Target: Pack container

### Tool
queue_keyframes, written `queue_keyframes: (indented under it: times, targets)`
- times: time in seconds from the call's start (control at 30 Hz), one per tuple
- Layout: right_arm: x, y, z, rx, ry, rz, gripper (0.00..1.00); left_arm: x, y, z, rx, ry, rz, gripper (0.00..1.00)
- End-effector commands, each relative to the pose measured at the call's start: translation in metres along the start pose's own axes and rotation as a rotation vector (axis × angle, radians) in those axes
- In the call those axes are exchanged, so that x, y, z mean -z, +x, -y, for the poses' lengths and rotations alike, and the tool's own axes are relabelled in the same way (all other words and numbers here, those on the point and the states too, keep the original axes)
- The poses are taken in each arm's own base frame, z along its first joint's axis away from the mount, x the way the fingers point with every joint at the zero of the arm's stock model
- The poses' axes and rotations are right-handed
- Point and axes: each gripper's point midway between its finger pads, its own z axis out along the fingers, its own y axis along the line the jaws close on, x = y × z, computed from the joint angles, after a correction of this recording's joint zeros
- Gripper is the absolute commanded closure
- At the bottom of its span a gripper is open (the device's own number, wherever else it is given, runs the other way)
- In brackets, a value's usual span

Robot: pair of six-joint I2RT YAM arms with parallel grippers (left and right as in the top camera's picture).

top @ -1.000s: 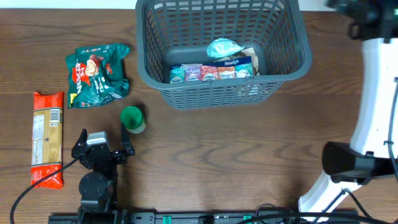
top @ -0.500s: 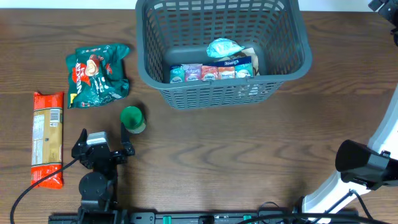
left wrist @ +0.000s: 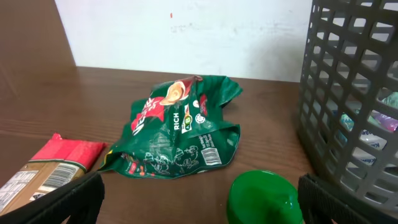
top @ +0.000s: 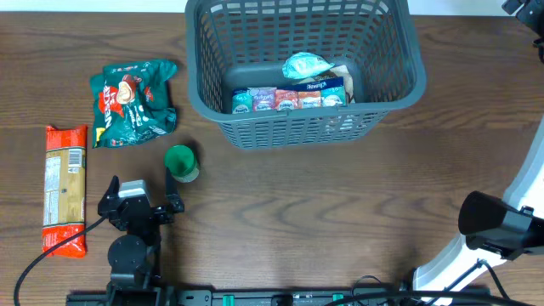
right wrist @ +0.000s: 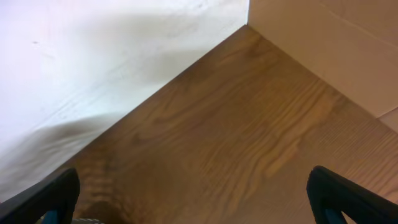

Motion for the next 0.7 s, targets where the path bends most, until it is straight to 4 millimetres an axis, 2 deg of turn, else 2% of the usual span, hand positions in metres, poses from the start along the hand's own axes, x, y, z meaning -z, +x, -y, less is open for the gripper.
queue_keyframes:
  times: [0.0,0.23,0.5,0.6,0.67]
  targets:
    - [0.005,-0.001,0.000,-0.015,-0.006,0.006,0.01,-0.002,0.019,-0.004,-0.017,-0.019,-0.049,0.01]
    - [0.005,-0.002,0.000,-0.015,-0.005,0.006,0.01,-0.002,0.019,-0.002,-0.016,-0.012,-0.049,0.01]
    - [0.005,-0.002,0.000,-0.015,-0.005,0.006,0.01,-0.002,0.010,0.005,0.020,0.030,-0.025,0.01]
    - [0.005,-0.002,0.000,-0.015,-0.005,0.006,0.01,0.003,-0.005,-0.003,0.019,-0.015,-0.025,0.01]
    - [0.005,-0.001,0.000,-0.015,-0.006,0.006,0.01,0.008,-0.028,-0.015,0.025,-0.082,0.006,0.01]
